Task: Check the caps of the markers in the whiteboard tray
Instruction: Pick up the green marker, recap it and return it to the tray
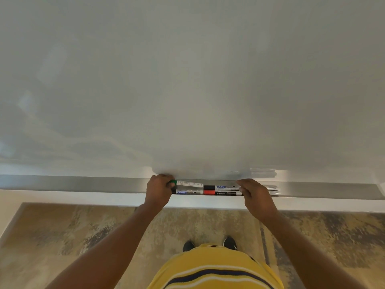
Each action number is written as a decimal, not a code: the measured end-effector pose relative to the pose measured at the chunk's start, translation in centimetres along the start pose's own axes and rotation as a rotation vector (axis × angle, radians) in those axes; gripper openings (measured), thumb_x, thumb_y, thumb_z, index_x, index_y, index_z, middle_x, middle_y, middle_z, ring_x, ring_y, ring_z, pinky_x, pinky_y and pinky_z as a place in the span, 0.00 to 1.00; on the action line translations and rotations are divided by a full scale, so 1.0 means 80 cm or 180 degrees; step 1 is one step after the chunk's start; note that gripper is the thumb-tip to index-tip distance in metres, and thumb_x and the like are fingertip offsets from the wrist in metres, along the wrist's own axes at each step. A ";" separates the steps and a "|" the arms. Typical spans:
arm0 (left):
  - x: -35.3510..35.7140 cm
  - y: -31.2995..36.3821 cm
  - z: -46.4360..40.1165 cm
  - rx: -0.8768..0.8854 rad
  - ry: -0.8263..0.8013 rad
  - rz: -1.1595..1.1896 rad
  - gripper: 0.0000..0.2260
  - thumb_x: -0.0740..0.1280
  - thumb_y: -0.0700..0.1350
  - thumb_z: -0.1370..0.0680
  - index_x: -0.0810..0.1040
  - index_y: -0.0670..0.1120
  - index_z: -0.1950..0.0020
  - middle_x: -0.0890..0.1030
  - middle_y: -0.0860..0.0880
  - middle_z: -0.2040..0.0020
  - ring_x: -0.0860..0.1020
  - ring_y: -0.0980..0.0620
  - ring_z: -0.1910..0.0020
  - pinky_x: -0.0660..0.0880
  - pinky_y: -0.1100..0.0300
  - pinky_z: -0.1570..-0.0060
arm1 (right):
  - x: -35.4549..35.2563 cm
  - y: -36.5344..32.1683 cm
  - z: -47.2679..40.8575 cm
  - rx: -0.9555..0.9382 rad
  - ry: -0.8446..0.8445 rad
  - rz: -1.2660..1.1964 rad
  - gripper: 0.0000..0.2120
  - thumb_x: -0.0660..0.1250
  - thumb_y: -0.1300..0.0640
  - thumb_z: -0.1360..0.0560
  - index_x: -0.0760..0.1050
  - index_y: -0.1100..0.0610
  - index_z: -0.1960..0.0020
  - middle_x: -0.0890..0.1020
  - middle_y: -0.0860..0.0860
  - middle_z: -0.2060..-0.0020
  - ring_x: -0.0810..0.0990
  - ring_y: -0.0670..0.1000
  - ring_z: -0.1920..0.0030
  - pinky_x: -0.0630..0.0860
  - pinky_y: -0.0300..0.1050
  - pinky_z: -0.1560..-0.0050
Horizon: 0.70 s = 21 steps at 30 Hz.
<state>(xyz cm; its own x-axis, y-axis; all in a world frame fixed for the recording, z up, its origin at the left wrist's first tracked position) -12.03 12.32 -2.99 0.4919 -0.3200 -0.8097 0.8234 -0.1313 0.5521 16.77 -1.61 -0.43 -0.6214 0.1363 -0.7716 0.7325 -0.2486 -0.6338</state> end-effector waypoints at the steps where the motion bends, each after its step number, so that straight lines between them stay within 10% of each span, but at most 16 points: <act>1: 0.003 -0.001 -0.001 0.0032 -0.0012 -0.0078 0.07 0.66 0.36 0.27 0.82 0.44 0.60 0.83 0.45 0.59 0.78 0.40 0.59 0.77 0.50 0.60 | 0.002 0.002 0.001 0.0032 0.0008 0.0005 0.13 0.62 0.66 0.22 0.77 0.59 0.39 0.81 0.55 0.43 0.79 0.52 0.46 0.67 0.36 0.46; 21: 0.036 0.022 0.012 0.1367 -0.0127 -0.1021 0.12 0.67 0.33 0.28 0.83 0.43 0.48 0.84 0.46 0.51 0.79 0.43 0.51 0.77 0.50 0.53 | 0.066 0.006 -0.028 -0.0632 -0.0563 0.0956 0.19 0.66 0.71 0.29 0.76 0.59 0.40 0.80 0.55 0.45 0.75 0.54 0.42 0.72 0.44 0.40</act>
<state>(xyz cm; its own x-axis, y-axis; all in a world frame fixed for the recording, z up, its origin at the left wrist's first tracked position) -9.48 10.26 -4.16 0.2167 -0.2351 -0.9475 0.7366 -0.5976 0.3167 14.48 1.15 -4.96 -0.3971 -0.0859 -0.9137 0.9175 -0.0596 -0.3932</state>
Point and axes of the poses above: each hand's wrist, its own z-axis away from the middle knuckle, its own x-axis out of the palm, y = z × x, the point moved 1 cm from there along -z, towards the middle knuckle
